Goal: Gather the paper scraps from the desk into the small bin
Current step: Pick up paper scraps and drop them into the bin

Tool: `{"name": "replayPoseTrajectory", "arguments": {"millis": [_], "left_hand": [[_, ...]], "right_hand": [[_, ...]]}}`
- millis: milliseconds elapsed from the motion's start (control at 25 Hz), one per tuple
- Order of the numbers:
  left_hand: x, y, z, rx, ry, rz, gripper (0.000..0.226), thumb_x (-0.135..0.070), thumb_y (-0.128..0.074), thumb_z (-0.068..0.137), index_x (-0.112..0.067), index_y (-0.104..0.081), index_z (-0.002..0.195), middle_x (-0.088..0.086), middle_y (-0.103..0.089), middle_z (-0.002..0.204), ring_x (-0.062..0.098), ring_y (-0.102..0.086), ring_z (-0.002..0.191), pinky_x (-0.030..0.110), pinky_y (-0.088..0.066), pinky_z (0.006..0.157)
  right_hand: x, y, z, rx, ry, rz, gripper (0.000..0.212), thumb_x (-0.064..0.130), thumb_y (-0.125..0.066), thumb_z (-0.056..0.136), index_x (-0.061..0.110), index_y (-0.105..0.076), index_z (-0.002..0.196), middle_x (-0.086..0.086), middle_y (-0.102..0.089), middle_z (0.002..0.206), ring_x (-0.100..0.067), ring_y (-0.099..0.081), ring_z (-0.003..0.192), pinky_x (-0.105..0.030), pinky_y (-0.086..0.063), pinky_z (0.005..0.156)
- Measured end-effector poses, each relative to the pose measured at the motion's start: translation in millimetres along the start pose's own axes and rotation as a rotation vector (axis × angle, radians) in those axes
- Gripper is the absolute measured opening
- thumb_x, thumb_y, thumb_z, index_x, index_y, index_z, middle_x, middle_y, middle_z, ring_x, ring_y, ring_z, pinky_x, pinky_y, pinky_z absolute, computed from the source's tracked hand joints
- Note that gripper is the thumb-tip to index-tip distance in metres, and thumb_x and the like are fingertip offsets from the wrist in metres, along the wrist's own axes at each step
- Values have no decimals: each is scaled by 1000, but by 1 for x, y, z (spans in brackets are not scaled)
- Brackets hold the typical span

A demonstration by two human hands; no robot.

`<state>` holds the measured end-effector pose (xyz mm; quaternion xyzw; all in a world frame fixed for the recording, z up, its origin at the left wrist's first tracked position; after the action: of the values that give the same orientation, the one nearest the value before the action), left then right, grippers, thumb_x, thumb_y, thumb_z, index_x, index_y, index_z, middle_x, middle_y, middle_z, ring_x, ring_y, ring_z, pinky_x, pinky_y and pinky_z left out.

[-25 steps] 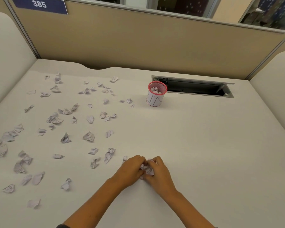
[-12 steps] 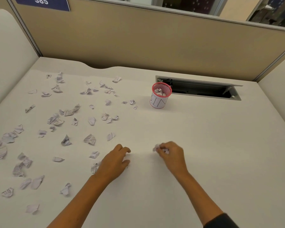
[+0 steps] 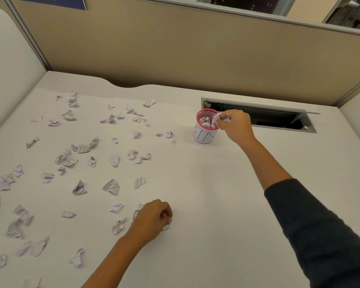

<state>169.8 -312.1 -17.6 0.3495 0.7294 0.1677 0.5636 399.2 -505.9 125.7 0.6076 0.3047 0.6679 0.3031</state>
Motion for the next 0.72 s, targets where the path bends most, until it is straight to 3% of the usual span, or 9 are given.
{"name": "replayPoseTrajectory", "arguments": {"millis": [120, 320, 480, 600, 720], "left_hand": [[6, 4, 3, 23, 52, -118, 21, -5, -60, 79, -25, -62, 75, -7, -64, 76, 4, -57, 66, 12, -43, 61], [11, 4, 5, 71, 99, -202, 19, -9, -67, 77, -28, -63, 75, -6, -63, 68, -1, -55, 58, 12, -42, 58], [13, 3, 5, 81, 108, -219, 16, -13, -69, 77, -27, -64, 80, -7, -64, 69, 0, -54, 58, 16, -43, 61], [14, 2, 3, 31, 116, -242, 17, -11, -69, 79, -26, -64, 83, -6, -63, 69, -1, -52, 55, 11, -41, 58], [11, 4, -1, -81, 130, -323, 19, -5, -66, 81, -24, -64, 82, -4, -64, 66, 0, -54, 54, 7, -40, 57]], "right_hand": [[7, -16, 31, 101, 30, -162, 16, 9, -63, 85, 9, -72, 99, -11, -70, 106, -25, -61, 99, -26, -44, 79], [11, -32, 52, 312, -22, -147, 22, 9, -61, 84, 18, -71, 102, -8, -65, 112, -19, -54, 93, -29, -46, 74], [13, -14, 41, 66, -31, 8, 27, 2, -51, 88, 13, -73, 100, -9, -69, 110, -22, -61, 100, -25, -48, 82], [15, -5, 1, -136, -5, 193, 23, 2, -55, 85, 11, -74, 94, -8, -73, 97, -15, -64, 88, -24, -50, 81], [10, -34, -58, -63, -40, 364, 20, 0, -58, 81, 10, -73, 89, -6, -72, 87, -13, -61, 78, -23, -48, 78]]}}
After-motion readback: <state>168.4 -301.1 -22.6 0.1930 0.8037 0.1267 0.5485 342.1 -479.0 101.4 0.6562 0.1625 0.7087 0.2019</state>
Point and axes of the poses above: each hand's wrist, its own z-axis towards the middle knuckle, its own y-axis out of the back of the hand, x = y × z, the point moved 7 cm from there along z, towards the middle knuckle
